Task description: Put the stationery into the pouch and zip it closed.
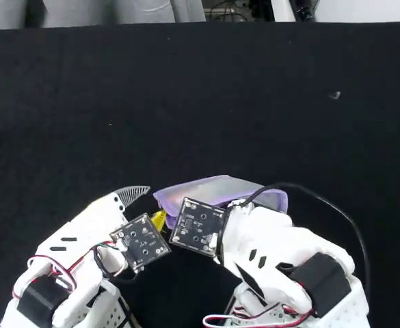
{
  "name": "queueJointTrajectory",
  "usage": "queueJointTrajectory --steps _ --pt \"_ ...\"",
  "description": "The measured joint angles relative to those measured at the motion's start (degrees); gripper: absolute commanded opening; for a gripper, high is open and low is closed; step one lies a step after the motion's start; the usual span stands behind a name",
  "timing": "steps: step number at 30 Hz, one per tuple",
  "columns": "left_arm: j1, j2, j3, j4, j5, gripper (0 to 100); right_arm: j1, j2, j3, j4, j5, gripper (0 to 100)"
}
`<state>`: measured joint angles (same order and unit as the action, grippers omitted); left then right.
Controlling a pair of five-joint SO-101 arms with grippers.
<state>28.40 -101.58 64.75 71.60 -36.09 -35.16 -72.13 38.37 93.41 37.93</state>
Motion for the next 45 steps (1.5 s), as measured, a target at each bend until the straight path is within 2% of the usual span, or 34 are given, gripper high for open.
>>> queueJointTrajectory --steps 3,7,14,20,30,34,39,45 --pt "0.26 0.0 0.0 2.11 0.18 19 0.18 0.0 0.0 0.0 0.0 1.1" --pt "0.62 0.0 -2.2 5.54 0.18 19 3.96 0.0 -0.09 -0.26 2.02 1.1" --pt "0.62 0.0 -7.3 10.46 0.18 19 10.2 -0.09 3.43 -6.77 3.25 1.1" --pt "0.62 0.0 -7.47 9.14 0.18 19 10.37 -0.18 5.1 -7.65 3.6 1.1" --pt "1.32 0.0 -7.47 3.08 0.09 19 8.97 -0.09 1.58 1.58 6.59 1.1" --pt "2.99 0.0 -7.47 3.08 0.09 19 5.19 0.44 -0.18 3.87 6.59 1.1" --pt "8.0 0.0 -7.47 4.84 0.09 19 4.92 0.35 -0.26 3.96 6.59 1.1" --pt "8.44 0.0 -10.37 7.3 0.0 19 4.92 0.18 -0.26 3.96 6.59 1.1"
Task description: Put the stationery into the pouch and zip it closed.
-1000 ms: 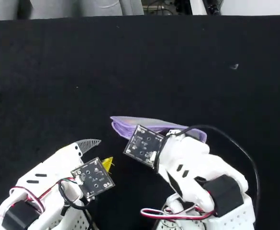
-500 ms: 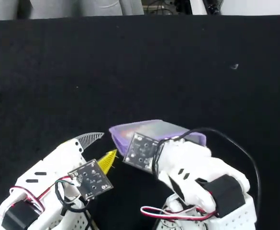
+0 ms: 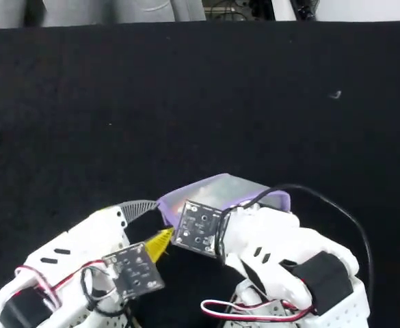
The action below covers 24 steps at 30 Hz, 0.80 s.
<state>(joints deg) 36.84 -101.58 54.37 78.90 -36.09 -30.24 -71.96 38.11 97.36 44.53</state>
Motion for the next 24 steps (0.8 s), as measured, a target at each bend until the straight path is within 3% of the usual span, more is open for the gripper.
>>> queueJointTrajectory --steps 11,24 --pt "-2.9 -0.09 -9.05 6.86 0.18 19 3.25 -0.09 0.0 -1.85 0.0 1.1" --pt "5.27 -0.09 -0.26 -2.99 3.87 19 3.25 -0.18 0.09 -1.93 0.0 1.1"
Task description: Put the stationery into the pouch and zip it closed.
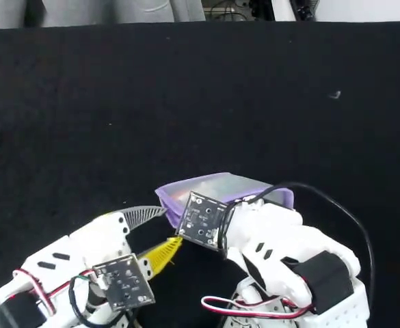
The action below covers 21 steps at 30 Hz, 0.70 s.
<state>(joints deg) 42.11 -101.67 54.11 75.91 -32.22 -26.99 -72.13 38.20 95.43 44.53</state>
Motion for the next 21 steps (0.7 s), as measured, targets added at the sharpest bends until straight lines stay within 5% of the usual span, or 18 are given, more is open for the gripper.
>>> queueJointTrajectory --steps 10,14,17,21 --pt "-2.9 0.18 12.31 -15.82 0.35 18 0.0 0.0 0.35 -0.18 0.0 1.1" --pt "-2.81 0.18 13.71 -17.41 0.35 16 0.0 0.0 0.35 -0.35 0.0 1.1" --pt "-1.67 0.18 14.77 -17.76 0.35 2 0.0 0.0 0.35 -0.53 0.0 1.1" --pt "-1.49 0.18 16.35 -18.02 0.35 3 0.44 0.0 0.35 -1.05 0.0 1.1"
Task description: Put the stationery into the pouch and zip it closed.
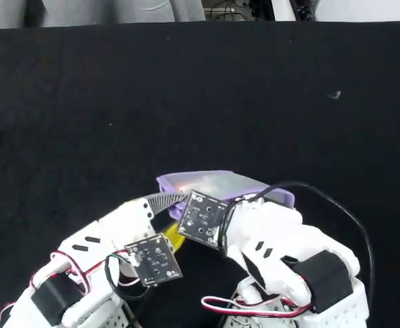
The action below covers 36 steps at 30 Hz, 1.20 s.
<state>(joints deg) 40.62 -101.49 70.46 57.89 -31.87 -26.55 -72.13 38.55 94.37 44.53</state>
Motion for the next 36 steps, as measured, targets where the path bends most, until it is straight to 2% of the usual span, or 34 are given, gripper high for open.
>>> queueJointTrajectory --steps 4,19,29,36 --pt "0.18 0.0 0.53 -0.09 0.09 3 3.16 0.0 -1.05 -1.05 0.0 1.1" --pt "0.26 -0.18 3.78 -0.97 2.29 3 25.93 0.88 -11.78 -2.9 0.09 1.1" --pt "0.26 -0.44 4.84 -1.58 2.37 3 39.74 -0.09 -16.62 -3.6 7.47 1.1" --pt "0.26 -0.44 5.01 -1.58 2.46 3 47.12 -0.09 -14.86 -11.52 8.97 1.1"
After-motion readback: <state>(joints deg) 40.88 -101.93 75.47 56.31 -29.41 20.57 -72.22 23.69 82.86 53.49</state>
